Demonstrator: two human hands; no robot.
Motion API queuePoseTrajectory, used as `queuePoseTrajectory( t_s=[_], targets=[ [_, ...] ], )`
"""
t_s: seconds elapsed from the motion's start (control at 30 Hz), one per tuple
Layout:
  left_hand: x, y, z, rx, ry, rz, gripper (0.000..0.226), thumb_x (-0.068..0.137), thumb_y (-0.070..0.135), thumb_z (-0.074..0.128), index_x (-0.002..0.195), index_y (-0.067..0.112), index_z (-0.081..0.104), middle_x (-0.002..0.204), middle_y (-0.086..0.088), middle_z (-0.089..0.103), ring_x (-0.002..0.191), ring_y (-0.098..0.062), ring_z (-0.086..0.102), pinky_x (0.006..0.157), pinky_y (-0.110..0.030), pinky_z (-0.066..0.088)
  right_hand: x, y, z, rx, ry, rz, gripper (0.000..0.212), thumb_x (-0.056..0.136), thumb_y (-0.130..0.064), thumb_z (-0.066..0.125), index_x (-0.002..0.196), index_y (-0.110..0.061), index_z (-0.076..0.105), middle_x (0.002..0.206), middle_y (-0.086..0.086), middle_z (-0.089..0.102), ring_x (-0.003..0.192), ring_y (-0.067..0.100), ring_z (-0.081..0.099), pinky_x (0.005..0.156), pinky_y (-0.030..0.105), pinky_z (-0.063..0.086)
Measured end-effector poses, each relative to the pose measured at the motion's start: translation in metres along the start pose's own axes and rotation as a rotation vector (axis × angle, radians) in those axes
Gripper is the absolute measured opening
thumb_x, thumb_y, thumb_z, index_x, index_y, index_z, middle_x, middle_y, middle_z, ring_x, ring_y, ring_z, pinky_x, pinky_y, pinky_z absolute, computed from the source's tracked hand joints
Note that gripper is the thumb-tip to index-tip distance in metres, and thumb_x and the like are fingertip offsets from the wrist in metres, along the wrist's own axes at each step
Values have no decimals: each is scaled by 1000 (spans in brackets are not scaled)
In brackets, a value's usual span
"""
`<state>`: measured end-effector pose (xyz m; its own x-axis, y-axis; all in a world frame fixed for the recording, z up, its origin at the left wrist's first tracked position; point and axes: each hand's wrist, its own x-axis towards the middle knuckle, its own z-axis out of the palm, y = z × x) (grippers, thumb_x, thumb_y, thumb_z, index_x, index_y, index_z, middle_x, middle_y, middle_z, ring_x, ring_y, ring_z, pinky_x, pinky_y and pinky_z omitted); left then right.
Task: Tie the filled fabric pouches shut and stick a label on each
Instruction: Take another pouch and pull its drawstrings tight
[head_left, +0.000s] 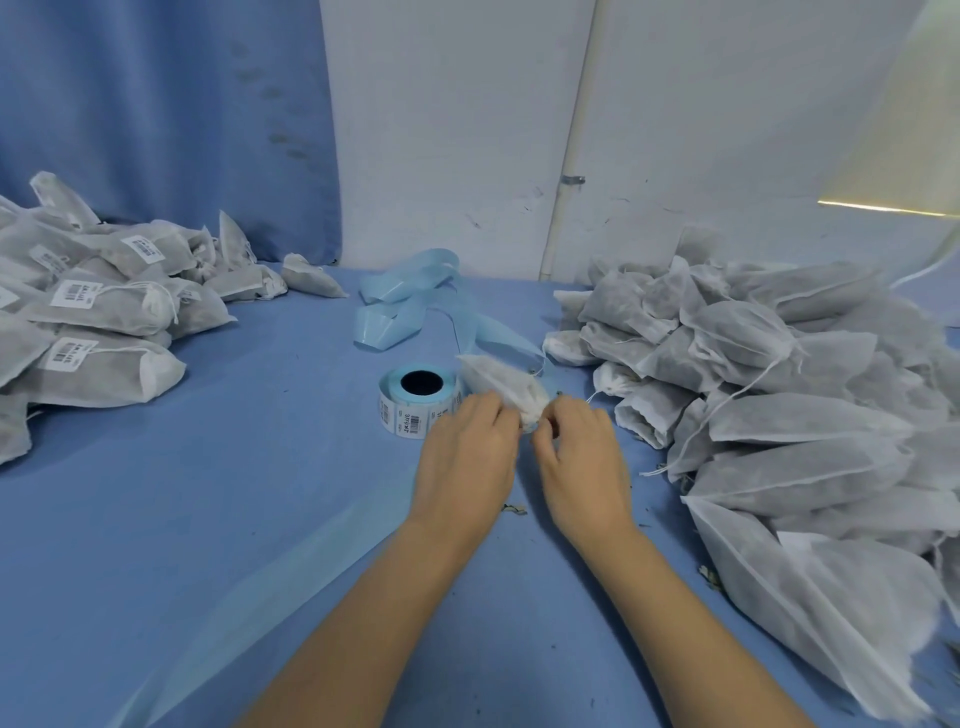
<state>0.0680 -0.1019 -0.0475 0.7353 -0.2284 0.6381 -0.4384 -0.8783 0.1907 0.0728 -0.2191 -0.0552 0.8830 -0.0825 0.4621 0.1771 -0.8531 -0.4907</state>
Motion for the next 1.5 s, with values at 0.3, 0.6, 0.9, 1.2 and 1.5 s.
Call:
queuePoseTrajectory(
  t_s=[0.3, 0.6, 0.9, 1.2, 1.5],
  targets=[
    [-1, 3, 7, -470, 89, -137, 19, 95, -3, 46, 106, -4, 62, 131, -6, 55, 119, -7, 47, 98, -8, 30, -12, -8, -1, -96, 12, -195, 44, 87, 1, 51, 130, -7, 58, 139, 4, 55, 132, 27, 45, 106, 38, 35],
    [5, 9, 5, -766, 192, -280, 14, 94, -3, 48, 95, 5, 58, 102, -3, 58, 88, 0, 52, 80, -7, 38, -12, -8, 4, 17, 193, -268, 54, 84, -1, 46, 137, -7, 52, 144, 4, 49, 132, 25, 46, 110, 34, 34],
    [2, 4, 10, -753, 15, -237, 14, 99, 8, 41, 97, 7, 55, 94, -2, 59, 86, -13, 52, 77, -22, 41, -9, 1, 8, 184, 326, -272, 33, 90, -4, 53, 120, -7, 66, 123, -11, 57, 103, 16, 55, 97, 9, 32],
    [-1, 0, 15, -823, -47, -315, 11, 98, 12, 45, 93, 9, 55, 90, -2, 62, 86, -16, 57, 77, -27, 45, -8, 3, 6, 228, 334, -154, 15, 87, -22, 65, 97, -19, 75, 101, -15, 70, 87, 8, 46, 82, 8, 35],
    [5, -3, 12, -1140, 15, -633, 15, 101, 14, 44, 86, 16, 49, 67, 5, 57, 47, 1, 54, 49, -14, 42, -8, -3, 2, 278, 183, -244, 18, 89, -22, 60, 97, -19, 76, 105, -10, 71, 94, 21, 61, 88, 33, 43]
  ],
)
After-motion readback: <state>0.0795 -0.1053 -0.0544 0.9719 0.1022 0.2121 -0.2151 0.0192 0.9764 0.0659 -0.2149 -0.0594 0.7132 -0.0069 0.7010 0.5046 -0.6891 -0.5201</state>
